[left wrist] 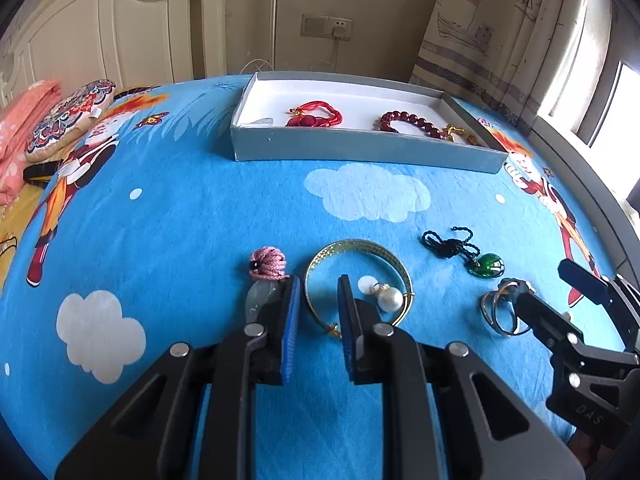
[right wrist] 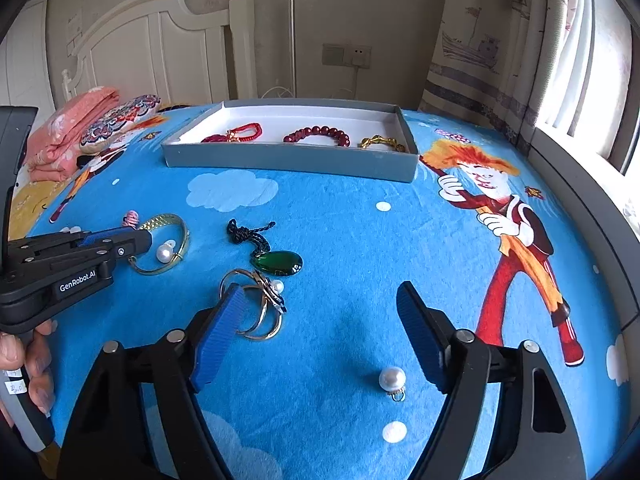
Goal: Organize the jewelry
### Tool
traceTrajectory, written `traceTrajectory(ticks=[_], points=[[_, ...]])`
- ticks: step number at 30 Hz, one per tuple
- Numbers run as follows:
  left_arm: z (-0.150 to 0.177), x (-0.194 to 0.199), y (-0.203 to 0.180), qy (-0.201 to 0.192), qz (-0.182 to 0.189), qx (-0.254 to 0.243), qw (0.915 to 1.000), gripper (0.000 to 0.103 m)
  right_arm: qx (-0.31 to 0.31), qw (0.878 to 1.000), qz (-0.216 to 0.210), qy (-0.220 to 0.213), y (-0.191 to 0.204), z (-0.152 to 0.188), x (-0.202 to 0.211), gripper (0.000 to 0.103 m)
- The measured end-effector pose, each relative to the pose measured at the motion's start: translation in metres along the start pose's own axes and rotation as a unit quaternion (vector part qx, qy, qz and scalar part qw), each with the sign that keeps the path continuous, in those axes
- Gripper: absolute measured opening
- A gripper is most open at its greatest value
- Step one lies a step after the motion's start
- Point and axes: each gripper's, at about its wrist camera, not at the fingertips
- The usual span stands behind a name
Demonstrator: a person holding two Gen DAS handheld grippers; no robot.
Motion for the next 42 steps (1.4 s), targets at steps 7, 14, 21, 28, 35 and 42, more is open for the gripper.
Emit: traceTrajectory(ticks=[7, 14, 21, 28, 35, 42], points=[[0.003, 0.002, -0.001, -0.003, -0.008, -0.001, 1.0000, 0.003, 0.011, 1.000, -0.010, 0.026, 0.008, -0.002, -0.013, 0.035], [0.006, 0.007, -0.013, -0.013, -0.018, -0.017, 0.9996, 0.003, 0.004, 1.000, -0.010, 0.023, 0.006, 0.001, -0.012, 0.017], [0.008, 0.010, -0.018, -0.018, -0.023, -0.021, 0.9994, 0.003, -0.006, 1.000, -0.008, 0.019, 0.001, 0.002, -0.008, 0.015], [0.007, 0.015, -0.019, -0.026, -0.026, -0.021, 0.9991, 0.003, -0.013, 1.000, -0.004, 0.015, -0.002, 0.001, -0.005, 0.014], [0.006, 0.022, -0.019, -0.035, -0.026, -0.022, 0.9988, 0.003, -0.018, 1.000, -0.003, 0.009, -0.004, -0.001, -0.001, 0.014], [0.004, 0.026, -0.023, -0.040, -0.025, -0.025, 0.9986, 0.003, -0.023, 1.000, -0.001, 0.005, -0.006, -0.002, 0.002, 0.014]])
Point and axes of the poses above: each gripper's, at about its wrist camera, not at the fingertips, and x roughly against the way its jaws point, y to its left, z to its underside, and after that the axes turned 11 degrees about z, right-handed
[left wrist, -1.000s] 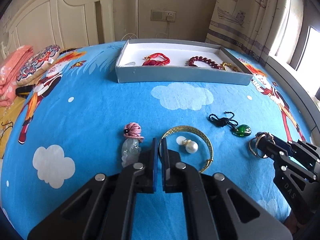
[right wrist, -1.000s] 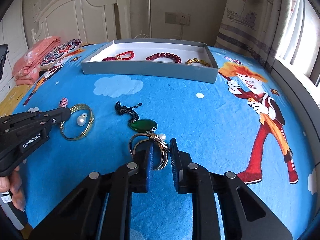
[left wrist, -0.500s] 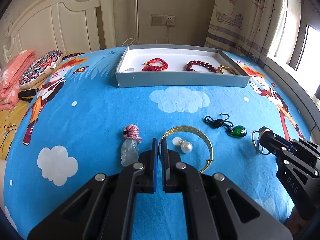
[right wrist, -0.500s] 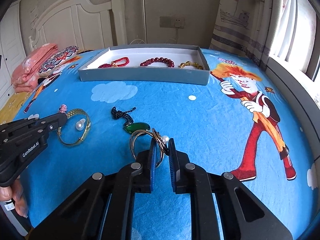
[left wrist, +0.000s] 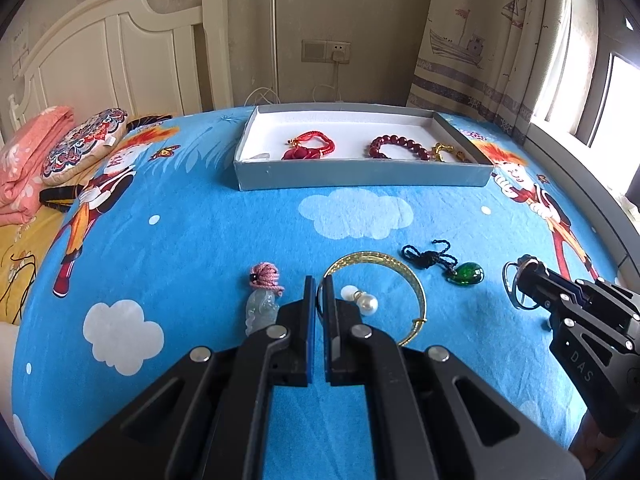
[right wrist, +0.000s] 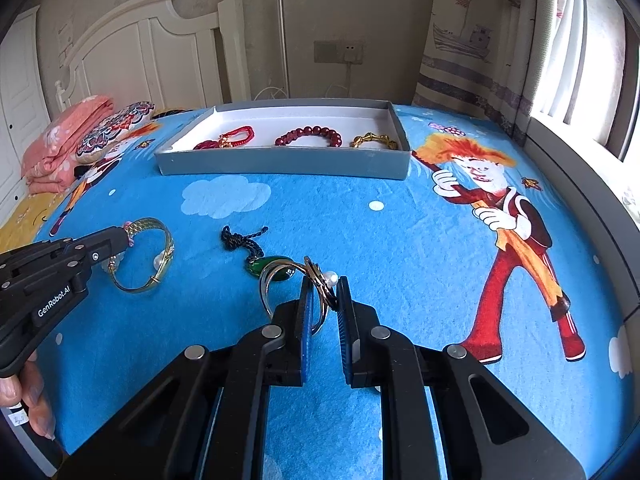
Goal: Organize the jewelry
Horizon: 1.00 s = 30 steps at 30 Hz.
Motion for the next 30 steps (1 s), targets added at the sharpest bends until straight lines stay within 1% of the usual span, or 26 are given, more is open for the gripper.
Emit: traceTrajectory(ticks=[14, 30], points=[[-0.012, 0.001, 0.001, -0.010, -0.001, -0.002, 1.0000, 0.003, -0.012, 1.000, 0.009, -0.004, -0.007, -0.009, -0.001, 0.014], [-0.042, -0.011, 0.017, -0.018, 0.000, 0.004, 0.9998, 0.003, -0.026, 0.999, 0.017, -0.012, -0.010, -0.040, -0.015, 0.014]])
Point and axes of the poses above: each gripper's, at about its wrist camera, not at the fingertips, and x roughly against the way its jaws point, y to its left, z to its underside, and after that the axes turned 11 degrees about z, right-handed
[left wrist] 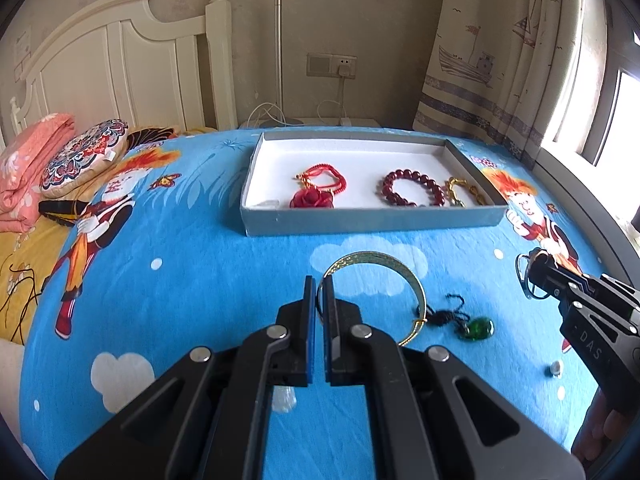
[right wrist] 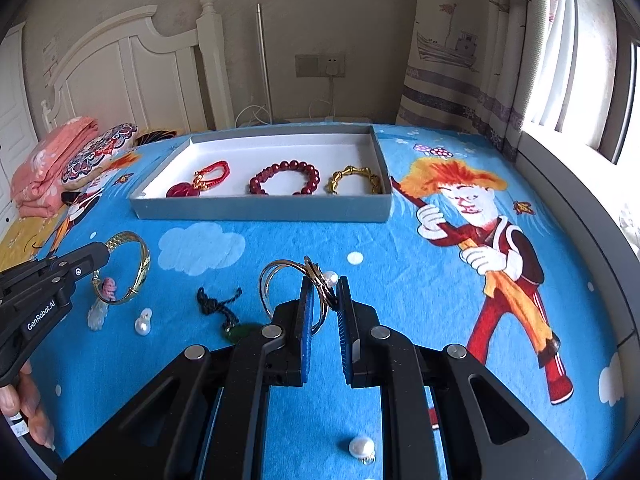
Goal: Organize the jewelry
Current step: 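Carry the gold bangle and silver rings into the white tray and open both tools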
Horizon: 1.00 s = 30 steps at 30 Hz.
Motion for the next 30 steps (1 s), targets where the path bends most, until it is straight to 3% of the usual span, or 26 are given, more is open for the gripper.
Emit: traceTrajectory(ticks=[30], points=[[-0.118, -0.083, 0.024, -0.008, -0.026, -0.016, 0.9995, 0.003, -0.009, 1.000, 0.010, -0.016, 0.011, -0.110, -0.072, 0.014]])
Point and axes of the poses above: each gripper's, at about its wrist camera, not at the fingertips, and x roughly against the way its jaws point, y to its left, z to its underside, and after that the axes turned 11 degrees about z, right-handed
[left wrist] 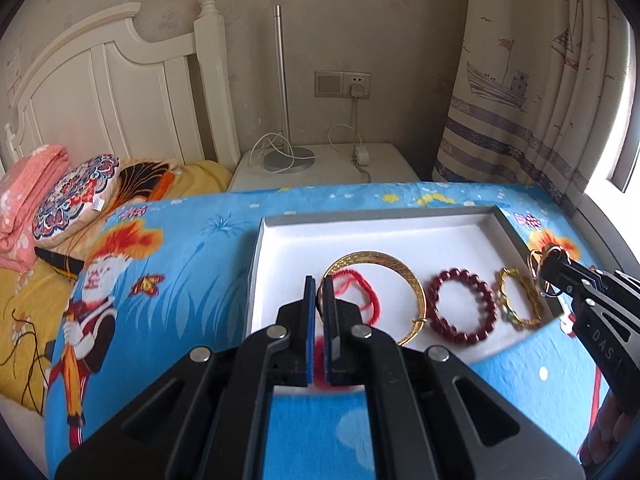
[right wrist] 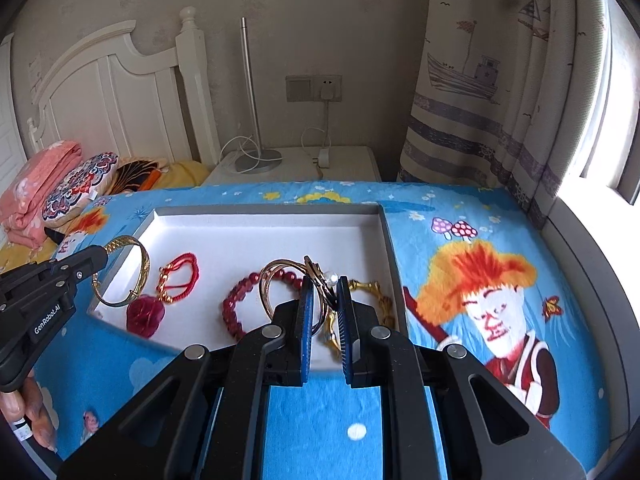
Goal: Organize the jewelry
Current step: 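Carry the gold bangle and silver rings into the white tray and open both tools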
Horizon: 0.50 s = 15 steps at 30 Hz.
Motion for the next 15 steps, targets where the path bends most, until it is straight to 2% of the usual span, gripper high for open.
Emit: traceTrajectory(ticks=[15], points=[[-0.009, -0.055, 0.026, 0.031, -0.007, 0.034, 0.9989, 0.004, 0.002, 0.999, 0.009, 0.042, 0.011, -0.026, -0.067, 0.014]])
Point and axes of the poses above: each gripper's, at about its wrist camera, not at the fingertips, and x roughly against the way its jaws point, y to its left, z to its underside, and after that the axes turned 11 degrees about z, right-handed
